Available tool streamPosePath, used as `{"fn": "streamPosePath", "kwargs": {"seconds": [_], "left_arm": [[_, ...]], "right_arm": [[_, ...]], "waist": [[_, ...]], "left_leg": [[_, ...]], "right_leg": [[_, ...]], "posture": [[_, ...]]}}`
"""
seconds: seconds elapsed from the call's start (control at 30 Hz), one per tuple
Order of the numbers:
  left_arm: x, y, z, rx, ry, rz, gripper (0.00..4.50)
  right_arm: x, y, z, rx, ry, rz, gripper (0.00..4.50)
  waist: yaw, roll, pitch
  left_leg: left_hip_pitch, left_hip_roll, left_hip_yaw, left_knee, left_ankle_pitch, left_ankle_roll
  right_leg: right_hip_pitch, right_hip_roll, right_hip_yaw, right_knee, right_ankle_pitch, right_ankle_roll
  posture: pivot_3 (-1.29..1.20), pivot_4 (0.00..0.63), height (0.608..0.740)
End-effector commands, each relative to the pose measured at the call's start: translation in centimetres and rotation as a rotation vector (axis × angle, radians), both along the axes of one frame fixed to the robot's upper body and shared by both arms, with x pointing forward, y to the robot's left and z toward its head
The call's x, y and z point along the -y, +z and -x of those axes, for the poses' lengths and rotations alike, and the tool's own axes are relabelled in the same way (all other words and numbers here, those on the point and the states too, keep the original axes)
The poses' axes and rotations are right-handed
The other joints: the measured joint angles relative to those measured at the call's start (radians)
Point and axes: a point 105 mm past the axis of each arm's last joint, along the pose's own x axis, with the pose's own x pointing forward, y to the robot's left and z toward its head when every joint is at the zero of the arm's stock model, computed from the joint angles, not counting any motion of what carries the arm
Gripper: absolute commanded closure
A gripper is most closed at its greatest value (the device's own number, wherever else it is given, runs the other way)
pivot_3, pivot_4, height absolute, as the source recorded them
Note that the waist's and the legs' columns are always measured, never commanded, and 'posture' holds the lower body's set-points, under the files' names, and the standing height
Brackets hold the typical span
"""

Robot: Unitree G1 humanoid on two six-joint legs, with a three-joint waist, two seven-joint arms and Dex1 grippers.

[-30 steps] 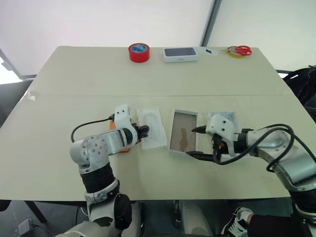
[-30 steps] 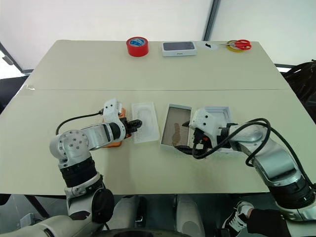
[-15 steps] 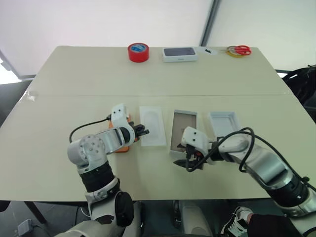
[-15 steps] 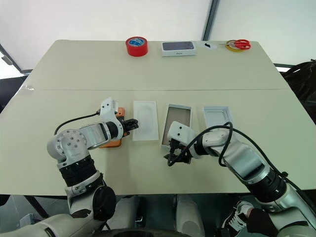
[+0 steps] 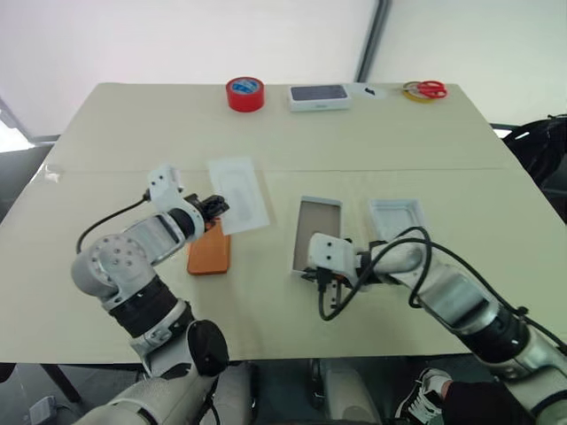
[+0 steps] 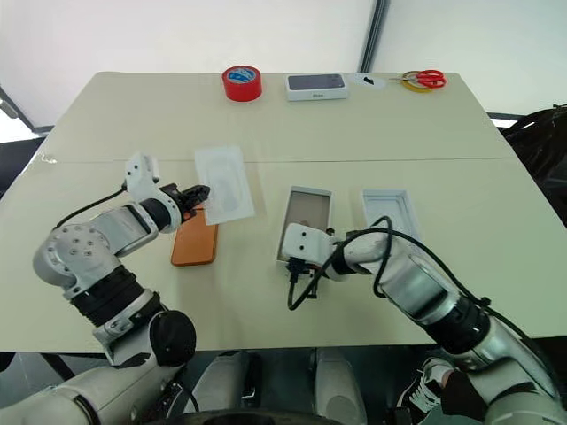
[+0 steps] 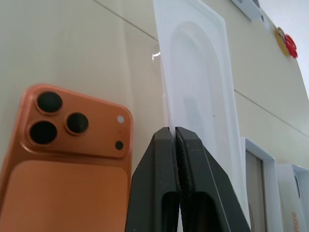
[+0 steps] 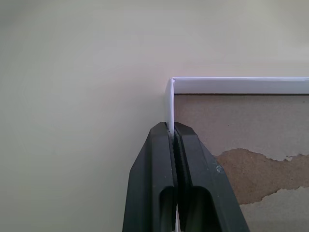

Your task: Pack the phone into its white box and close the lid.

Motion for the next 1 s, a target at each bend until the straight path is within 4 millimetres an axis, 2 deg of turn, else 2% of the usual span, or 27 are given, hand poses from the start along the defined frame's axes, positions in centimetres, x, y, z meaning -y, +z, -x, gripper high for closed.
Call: {"fn": "streamPosePath", "kwargs": {"seconds": [0.03,0.17,0.2,0.27,0.37,0.47,0.63,0.77,0.87,1.0], "left_arm": [[-1.4,1.9,0.1,0.073,0.024,-0.008,4.5],[-1.6,1.8,0.3,0.075,0.017,-0.021,4.5],[-1.5,1.8,0.4,0.078,0.014,-0.023,4.5],[-1.1,1.9,0.5,0.085,0.006,-0.024,4.5],[-0.3,1.9,0.6,0.095,-0.017,-0.016,4.5],[1.0,1.6,0.8,0.092,-0.054,-0.013,4.5],[4.4,0.6,1.3,0.069,-0.152,-0.008,4.5],[6.9,-0.7,1.8,0.02,-0.229,-0.031,4.5],[8.3,-1.3,2.0,-0.006,-0.264,-0.039,4.5],[9.3,-2.2,2.4,-0.042,-0.291,-0.064,4.5]], "right_arm": [[-1.8,0.5,-0.9,0.072,0.076,0.006,4.45],[-3.0,0.0,-1.3,0.074,0.127,0.001,4.45],[-3.1,0.0,-1.4,0.076,0.138,0.0,4.19],[-3.3,0.3,-1.4,0.06,0.144,-0.018,3.57],[-2.8,1.6,-1.6,0.061,0.124,-0.07,2.12],[-1.1,3.7,-2.4,0.084,0.053,-0.132,0.62],[3.5,6.6,-3.1,0.117,-0.057,-0.198,0.62],[6.7,6.8,-3.4,0.128,-0.137,-0.199,0.62],[8.0,6.4,-3.7,0.14,-0.187,-0.18,0.62],[8.1,6.9,-3.8,0.147,-0.213,-0.214,0.62]], "waist": [[-0.002,0.0,0.0],[0.005,-0.001,0.0],[0.006,-0.001,0.0],[0.008,-0.001,0.0],[0.008,-0.001,0.0],[0.008,-0.001,0.0],[0.01,-0.001,0.0],[0.009,-0.001,0.0],[0.004,-0.001,0.0],[0.005,-0.001,0.0]], "left_leg": [[0.0,0.0,0.0,0.0,0.0,-0.001],[0.0,0.0,0.0,0.0,0.001,-0.001],[0.0,0.0,0.0,0.0,0.001,-0.001],[0.0,0.0,0.0,0.0,0.001,-0.002],[0.0,0.0,0.0,0.0,0.001,-0.002],[0.0,0.0,-0.001,0.0,0.001,-0.002],[-0.001,0.0,-0.001,0.0,0.001,-0.002],[-0.001,0.0,0.0,0.0,0.001,-0.001],[0.0,0.0,0.0,0.0,0.001,-0.001],[0.0,0.0,0.0,0.0,0.001,-0.001]], "right_leg": [[0.0,0.0,0.0,0.0,0.0,0.0],[0.0,-0.001,0.0,0.0,0.0,0.0],[0.0,-0.001,0.0,0.0,0.0,0.0],[0.0,-0.001,0.0,0.0,0.0,0.0],[0.0,-0.001,0.0,0.0,0.0,0.0],[0.0,-0.002,0.0,0.0,0.0,0.0],[0.0,-0.003,0.0,-0.001,0.0,0.0],[0.001,-0.002,0.0,-0.001,0.0,-0.001],[0.001,-0.001,0.0,-0.001,0.0,-0.001],[0.0,0.0,0.0,0.0,0.0,-0.001]], "posture": [[0.0,0.15,0.732],[0.0,0.15,0.732],[0.0,0.15,0.732],[0.0,0.15,0.732],[0.0,0.15,0.732],[0.0,0.15,0.732],[0.0,0.15,0.732],[0.0,0.15,0.732],[0.0,0.15,0.732],[0.0,0.15,0.732]]}}
